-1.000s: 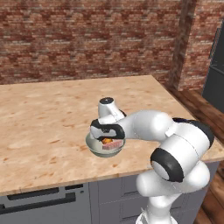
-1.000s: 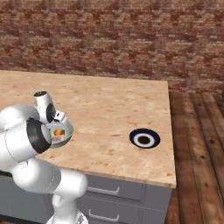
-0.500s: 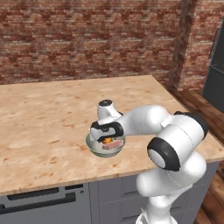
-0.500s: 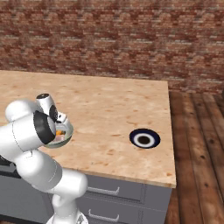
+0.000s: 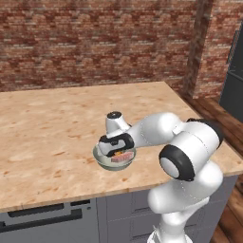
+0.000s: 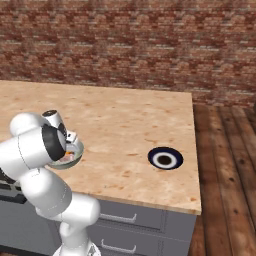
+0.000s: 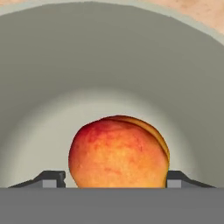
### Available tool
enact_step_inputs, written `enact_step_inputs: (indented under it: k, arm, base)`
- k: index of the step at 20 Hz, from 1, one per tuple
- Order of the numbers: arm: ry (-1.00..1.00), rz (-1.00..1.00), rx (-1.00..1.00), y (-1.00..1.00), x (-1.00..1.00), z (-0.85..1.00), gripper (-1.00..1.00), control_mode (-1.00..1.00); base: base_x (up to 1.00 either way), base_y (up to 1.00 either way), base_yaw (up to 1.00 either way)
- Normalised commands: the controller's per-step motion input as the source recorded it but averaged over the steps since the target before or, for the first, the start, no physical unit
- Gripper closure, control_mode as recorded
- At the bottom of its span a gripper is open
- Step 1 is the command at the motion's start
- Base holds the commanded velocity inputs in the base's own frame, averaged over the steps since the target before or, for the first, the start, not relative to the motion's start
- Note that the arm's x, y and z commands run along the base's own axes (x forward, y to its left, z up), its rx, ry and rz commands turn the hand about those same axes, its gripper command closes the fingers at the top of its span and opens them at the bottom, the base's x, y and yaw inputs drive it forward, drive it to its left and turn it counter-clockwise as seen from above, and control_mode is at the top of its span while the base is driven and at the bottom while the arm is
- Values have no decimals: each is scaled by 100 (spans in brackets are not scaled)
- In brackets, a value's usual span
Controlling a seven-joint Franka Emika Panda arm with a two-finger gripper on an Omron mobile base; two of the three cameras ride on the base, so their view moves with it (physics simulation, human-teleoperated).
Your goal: Remove the peach from the bowl and place it on the small plate. Then place the bowl with only the steak in the microwave, close the door, and press the start button to microwave the steak.
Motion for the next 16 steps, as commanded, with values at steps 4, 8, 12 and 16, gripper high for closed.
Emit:
enact_step_inputs:
  k: [4, 8, 12, 16]
  arm:
    - [-8, 0, 0, 0, -3, 0, 100, -100]
    - [-13, 0, 0, -1, -32, 19, 100, -100]
    - [-22, 0, -7, 0, -35, 79, 100, -100]
    - [-19, 1, -6, -49, -13, 100, 100, -100]
  base:
    - [0, 0, 0]
    - [0, 0, 0]
    - [0, 0, 0]
    - [0, 0, 0]
